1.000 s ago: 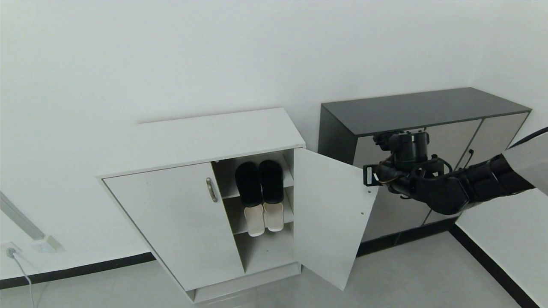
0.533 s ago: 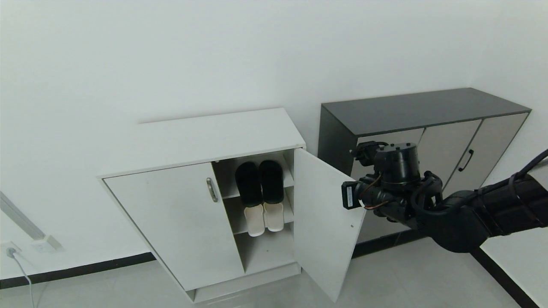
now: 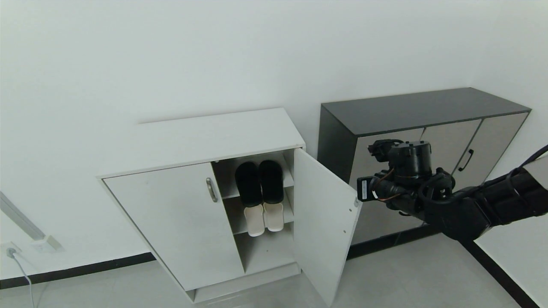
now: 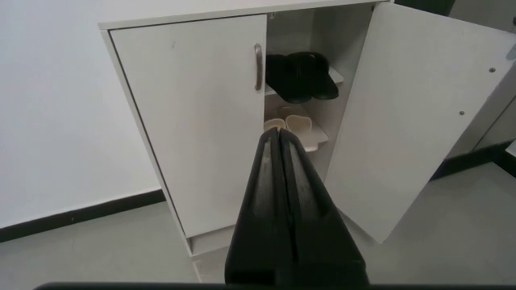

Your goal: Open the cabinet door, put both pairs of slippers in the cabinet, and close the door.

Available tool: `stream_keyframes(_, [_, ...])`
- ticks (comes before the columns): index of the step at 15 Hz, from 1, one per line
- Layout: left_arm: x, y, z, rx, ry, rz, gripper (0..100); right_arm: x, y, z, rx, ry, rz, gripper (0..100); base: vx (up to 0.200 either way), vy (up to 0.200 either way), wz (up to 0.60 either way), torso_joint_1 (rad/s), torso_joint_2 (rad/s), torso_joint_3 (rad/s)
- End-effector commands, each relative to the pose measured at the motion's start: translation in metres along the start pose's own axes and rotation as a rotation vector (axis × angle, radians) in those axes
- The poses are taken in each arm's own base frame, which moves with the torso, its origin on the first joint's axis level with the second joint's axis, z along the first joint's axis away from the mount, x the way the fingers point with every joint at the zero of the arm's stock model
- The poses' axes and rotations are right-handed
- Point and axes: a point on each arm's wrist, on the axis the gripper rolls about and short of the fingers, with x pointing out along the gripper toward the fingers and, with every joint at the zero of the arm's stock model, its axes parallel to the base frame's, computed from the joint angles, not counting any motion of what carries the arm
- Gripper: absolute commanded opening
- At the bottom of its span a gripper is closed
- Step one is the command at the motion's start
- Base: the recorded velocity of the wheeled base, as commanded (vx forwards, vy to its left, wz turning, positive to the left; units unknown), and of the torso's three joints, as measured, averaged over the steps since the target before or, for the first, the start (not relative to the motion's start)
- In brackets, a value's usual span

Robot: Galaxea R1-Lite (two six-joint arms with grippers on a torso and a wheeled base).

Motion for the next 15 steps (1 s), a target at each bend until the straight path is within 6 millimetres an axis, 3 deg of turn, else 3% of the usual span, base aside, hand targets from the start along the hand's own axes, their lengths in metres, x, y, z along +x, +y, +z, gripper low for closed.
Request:
stream_keyframes(1, [0.0, 0.0, 0.0, 0.001, 0.0, 0.0, 0, 0.011, -0.001, -0.013, -0.006, 0.042, -0.002, 0, 0.0, 0.0, 0.0, 0.0, 0.0, 0.0])
stream_keyframes(5, [0.0, 0.0, 0.0, -0.001, 0.0, 0.0, 0, 0.01, 0.005, -0.015, -0.01, 0.047, 0.014, 0, 0.0, 0.0, 0.0, 0.0, 0.0, 0.0])
stream_keyframes(12, [0.0, 0.0, 0.0, -0.001, 0.0, 0.0, 0, -0.021, 0.061, -0.011, -0.015, 0.025, 0.225, 0, 0.0, 0.0, 0.0, 0.0, 0.0, 0.0])
stream_keyframes(15, [0.0, 0.0, 0.0, -0.001, 0.0, 0.0, 0, -0.027, 0.064, -0.006, -0.001, -0.003, 0.279, 0, 0.0, 0.0, 0.0, 0.0, 0.0, 0.0])
